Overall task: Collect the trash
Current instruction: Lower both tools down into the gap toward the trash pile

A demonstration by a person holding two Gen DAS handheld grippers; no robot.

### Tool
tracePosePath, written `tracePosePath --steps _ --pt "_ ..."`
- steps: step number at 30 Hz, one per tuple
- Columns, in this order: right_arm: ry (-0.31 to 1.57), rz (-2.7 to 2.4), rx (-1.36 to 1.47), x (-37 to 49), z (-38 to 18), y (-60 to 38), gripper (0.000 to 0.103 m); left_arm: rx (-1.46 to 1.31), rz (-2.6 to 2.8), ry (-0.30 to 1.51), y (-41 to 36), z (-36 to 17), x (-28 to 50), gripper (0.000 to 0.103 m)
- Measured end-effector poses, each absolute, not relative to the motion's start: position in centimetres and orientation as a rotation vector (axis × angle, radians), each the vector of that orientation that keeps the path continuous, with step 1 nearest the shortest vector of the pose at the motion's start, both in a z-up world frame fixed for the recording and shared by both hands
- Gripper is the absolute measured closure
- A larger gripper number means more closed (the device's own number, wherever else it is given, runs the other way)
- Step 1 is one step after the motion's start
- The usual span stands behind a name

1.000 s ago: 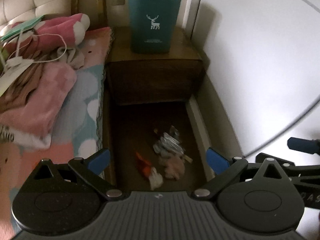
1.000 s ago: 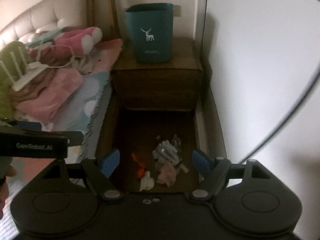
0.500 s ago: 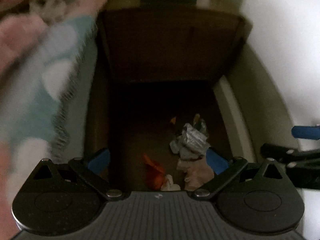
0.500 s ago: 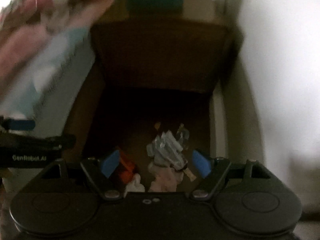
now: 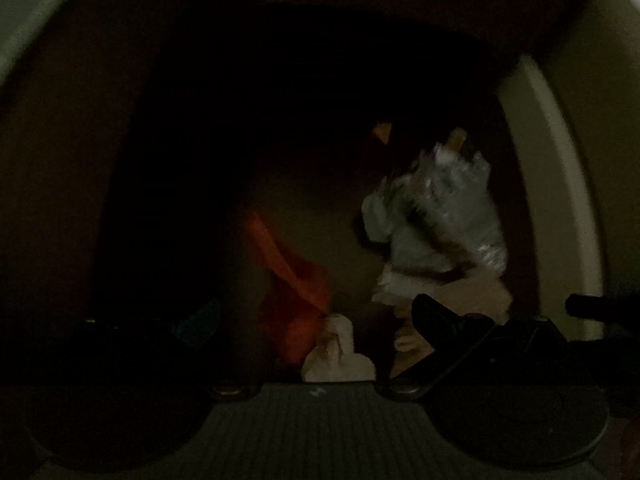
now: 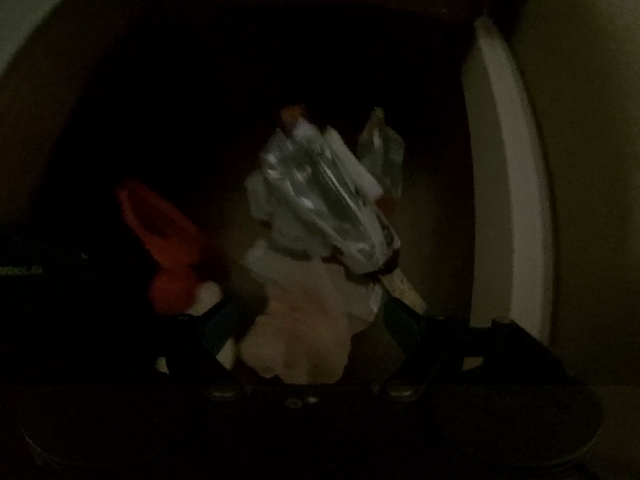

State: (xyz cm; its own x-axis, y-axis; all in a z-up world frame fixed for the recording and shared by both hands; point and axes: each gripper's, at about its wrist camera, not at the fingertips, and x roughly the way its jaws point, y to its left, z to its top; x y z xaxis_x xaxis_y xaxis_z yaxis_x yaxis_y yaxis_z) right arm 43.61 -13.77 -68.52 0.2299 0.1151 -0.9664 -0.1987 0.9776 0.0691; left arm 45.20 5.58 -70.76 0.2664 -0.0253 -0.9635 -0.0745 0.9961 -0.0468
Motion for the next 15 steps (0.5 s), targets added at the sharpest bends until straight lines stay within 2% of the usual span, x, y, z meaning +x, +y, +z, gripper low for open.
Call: tracePosePath --steps 7,9,13,14,15 --pt "1.349 0.223 -0.09 44.4 -75.6 -14.0 0.026 -0.041 0.028 1.368 5.0 -79.5 45.4 0.002" --pt "1.351 0.232 -0.089 44.6 -76.8 -13.9 0.026 -0.039 0.025 1.395 4.9 -81.5 45.3 0.016" --pt "1.34 0.254 -0.093 44.8 -77.9 -13.9 0.027 -0.042 0.023 1.408 4.9 -83.3 45.4 0.019" --pt "1.336 0.261 -0.091 44.9 -78.0 -13.8 0.027 -0.044 0.022 1.406 4.9 -83.4 45.4 0.023" --pt "1.331 0.265 -0.09 45.0 -78.1 -13.8 0.027 -0.053 0.017 1.405 5.1 -83.5 45.4 0.031"
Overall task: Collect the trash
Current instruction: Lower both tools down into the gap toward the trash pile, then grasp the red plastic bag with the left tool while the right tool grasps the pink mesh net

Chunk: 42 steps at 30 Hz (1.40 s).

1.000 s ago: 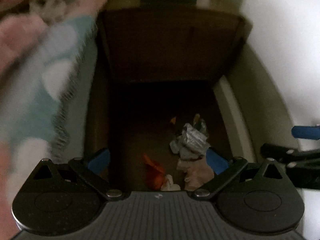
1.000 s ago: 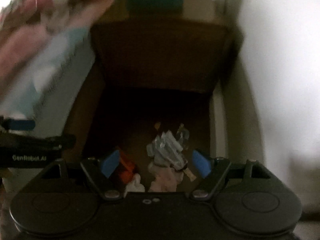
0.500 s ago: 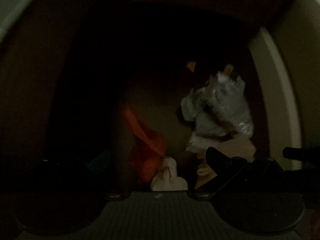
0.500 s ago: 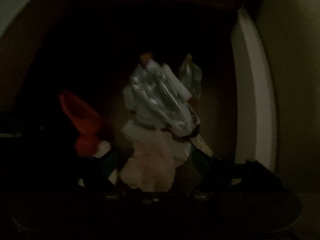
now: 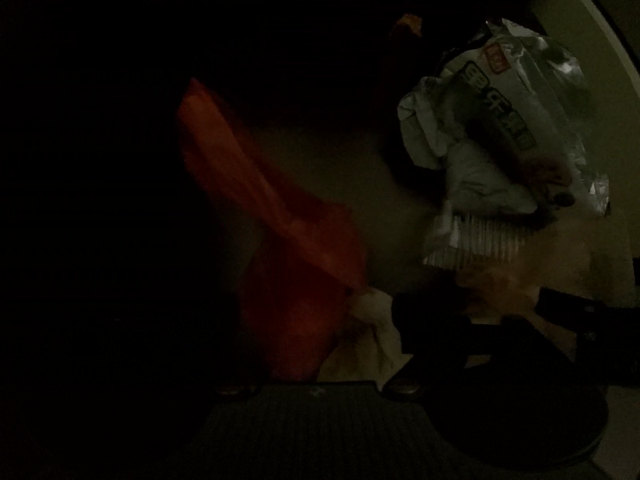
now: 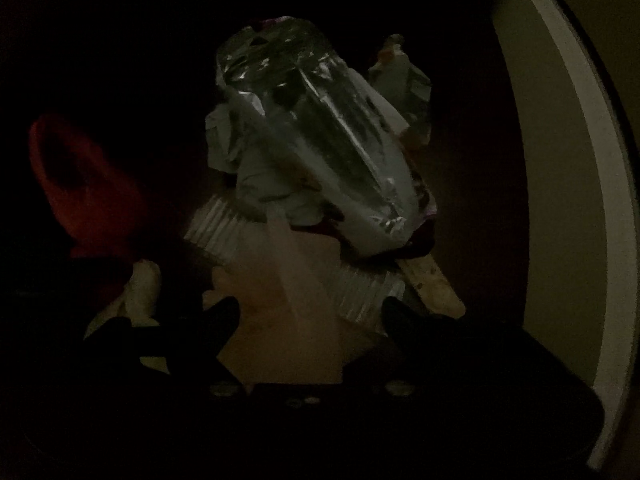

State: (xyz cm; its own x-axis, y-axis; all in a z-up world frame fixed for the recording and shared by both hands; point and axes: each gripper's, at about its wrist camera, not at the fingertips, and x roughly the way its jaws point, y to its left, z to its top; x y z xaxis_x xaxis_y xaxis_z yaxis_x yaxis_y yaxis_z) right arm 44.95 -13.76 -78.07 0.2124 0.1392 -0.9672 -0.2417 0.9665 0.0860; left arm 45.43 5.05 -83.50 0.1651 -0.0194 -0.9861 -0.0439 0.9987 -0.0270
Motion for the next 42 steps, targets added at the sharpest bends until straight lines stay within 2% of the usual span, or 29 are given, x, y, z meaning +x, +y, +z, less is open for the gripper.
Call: tracePosePath --steps 2,4,8,11,13,14,15,18,27,35,42 --pt "1.326 0.265 -0.089 45.0 -78.1 -13.6 0.028 -0.068 0.015 1.412 5.2 -83.9 45.7 0.039" --pt "1.327 0.268 -0.078 45.0 -78.1 -13.5 0.028 -0.069 0.02 1.407 5.3 -84.0 45.7 0.041" --pt "1.311 0.26 -0.088 44.7 -77.8 -13.0 0.03 -0.091 0.013 1.395 5.6 -83.9 45.8 0.056" --pt "1.301 0.269 -0.122 44.3 -77.4 -12.5 0.034 -0.09 0.0 1.383 5.8 -83.7 45.5 0.059" --pt "1.303 0.273 -0.146 44.0 -77.2 -12.0 0.05 -0.096 -0.007 1.375 5.8 -83.6 45.3 0.06" --pt "1.315 0.272 -0.157 43.9 -77.3 -11.8 0.085 -0.098 -0.008 1.372 5.9 -83.5 45.2 0.061" --pt "1.337 0.265 -0.154 44.0 -77.5 -11.7 0.098 -0.101 -0.011 1.37 6.1 -83.4 45.1 0.062" --pt "1.346 0.253 -0.135 43.7 -77.2 -11.7 0.096 -0.104 -0.014 1.36 6.2 -83.1 45.1 0.068" --pt "1.338 0.25 -0.088 42.3 -72.0 -11.5 0.1 -0.164 0.044 1.319 8.2 -78.0 44.6 0.068" --pt "1.25 0.262 -0.049 42.8 -60.9 -11.2 0.1 -0.146 0.05 1.269 8.2 -67.6 44.7 0.068" --pt "1.143 0.28 -0.035 46.5 -46.7 -10.7 0.1 -0.177 0.018 1.212 8.2 -53.6 46.1 0.068"
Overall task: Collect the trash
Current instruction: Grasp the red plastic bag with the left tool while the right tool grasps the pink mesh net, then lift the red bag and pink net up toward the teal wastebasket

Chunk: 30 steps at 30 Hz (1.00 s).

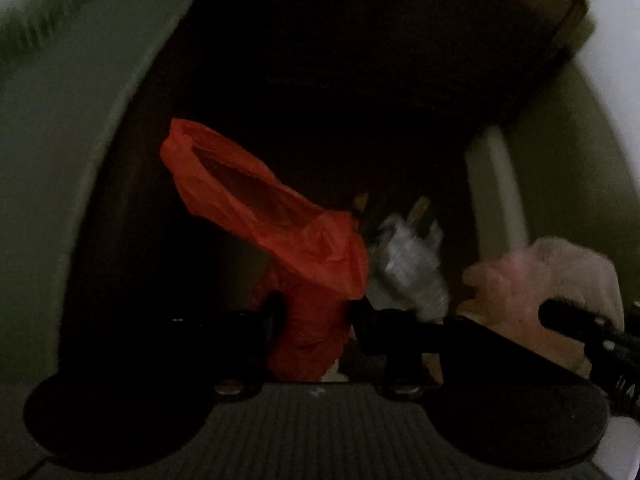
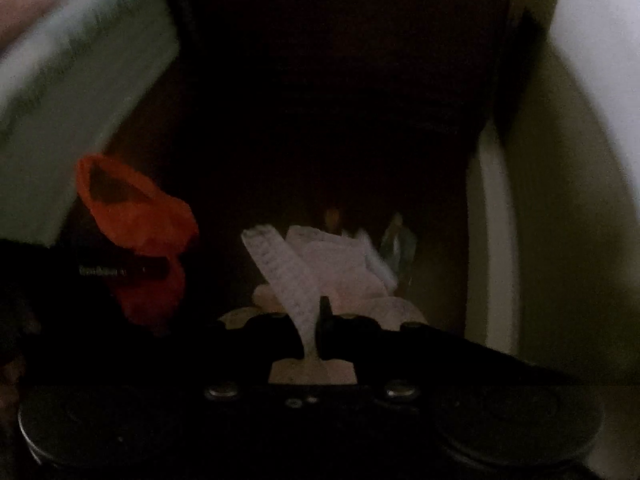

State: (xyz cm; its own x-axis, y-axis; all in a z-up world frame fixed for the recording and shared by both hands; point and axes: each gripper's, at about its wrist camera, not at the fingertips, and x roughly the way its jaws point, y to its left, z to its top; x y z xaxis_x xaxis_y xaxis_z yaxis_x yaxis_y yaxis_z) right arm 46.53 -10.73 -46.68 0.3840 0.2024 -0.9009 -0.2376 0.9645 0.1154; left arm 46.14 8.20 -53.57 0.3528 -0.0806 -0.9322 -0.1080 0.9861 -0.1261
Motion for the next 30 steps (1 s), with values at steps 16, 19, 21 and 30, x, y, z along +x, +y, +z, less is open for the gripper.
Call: tracePosePath --steps 16,19,21,30 --pt "0.836 0.322 -0.081 56.9 -20.3 -10.2 0.1 -0.196 -0.008 0.995 8.1 -26.6 53.6 0.068" --pt "0.759 0.329 -0.098 58.3 -16.5 -10.1 0.1 -0.192 -0.017 0.939 7.5 -22.4 55.5 0.068" --pt "0.712 0.342 -0.078 59.8 -13.5 -10.2 0.1 -0.208 -0.028 0.904 7.0 -19.5 56.6 0.068" --pt "0.526 0.353 -0.058 67.8 -3.3 -10.5 0.1 -0.214 -0.051 0.721 6.8 -7.6 63.5 0.068"
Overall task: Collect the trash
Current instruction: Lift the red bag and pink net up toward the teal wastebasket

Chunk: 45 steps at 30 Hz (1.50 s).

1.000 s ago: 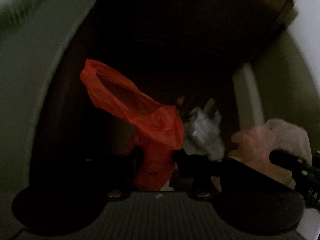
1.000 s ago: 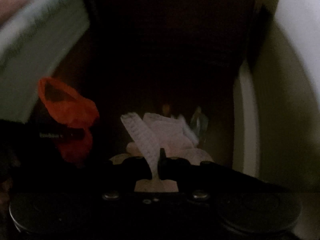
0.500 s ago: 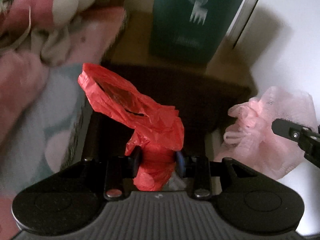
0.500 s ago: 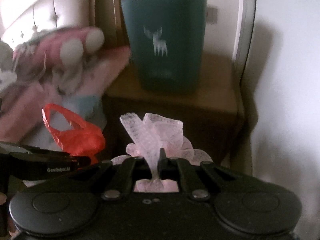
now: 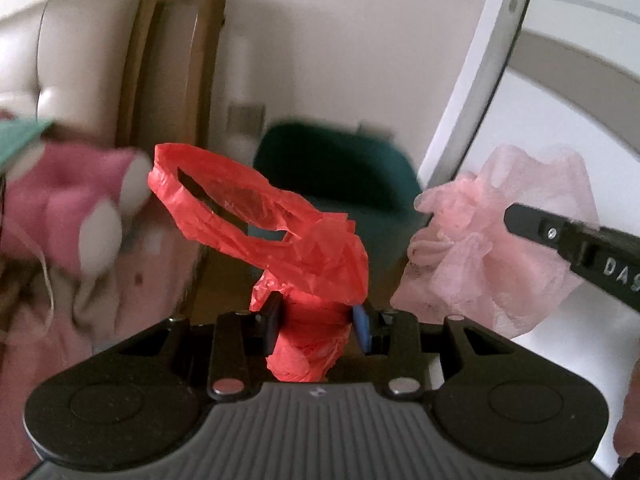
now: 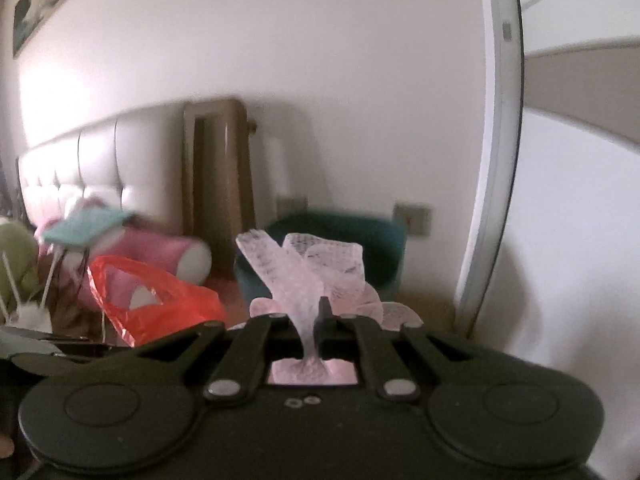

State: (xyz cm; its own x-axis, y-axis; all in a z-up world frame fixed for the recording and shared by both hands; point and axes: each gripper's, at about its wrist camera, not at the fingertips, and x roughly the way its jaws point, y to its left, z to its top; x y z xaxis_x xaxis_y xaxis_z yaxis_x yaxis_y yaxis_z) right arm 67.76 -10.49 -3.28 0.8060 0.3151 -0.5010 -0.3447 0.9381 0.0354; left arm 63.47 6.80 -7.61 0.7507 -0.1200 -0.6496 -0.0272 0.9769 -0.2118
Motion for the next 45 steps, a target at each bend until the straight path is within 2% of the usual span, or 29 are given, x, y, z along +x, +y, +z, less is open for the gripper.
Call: tracePosePath --steps 6,11,18,25,38,40,45 --pt "0.5 0.321 -0.085 72.7 -1.9 -9.3 0.1 -0.197 -0.099 0.654 7.6 -3.5 69.3 0.068" --pt "0.525 0.282 -0.085 76.9 -2.2 -8.1 0.1 -0.248 -0.153 0.656 8.2 -3.6 74.9 0.068" --pt "0.574 0.231 -0.019 81.4 -5.3 -7.0 0.1 -0.245 -0.168 0.688 8.4 -6.0 81.2 0.067" --pt "0.656 0.21 -0.079 83.6 -9.2 -6.4 0.098 -0.197 -0.176 0.783 8.2 -9.7 83.7 0.067" --pt "0.763 0.202 -0.087 83.7 -11.8 -7.6 0.084 -0.085 -0.194 0.914 5.8 -12.8 85.5 0.066" --pt "0.77 0.2 -0.084 83.5 -11.8 -7.9 0.083 -0.067 -0.185 0.919 5.6 -13.1 85.4 0.063" --pt "0.765 0.218 -0.068 83.2 -11.4 -8.5 0.077 -0.072 -0.158 0.882 5.9 -12.6 84.7 0.038"
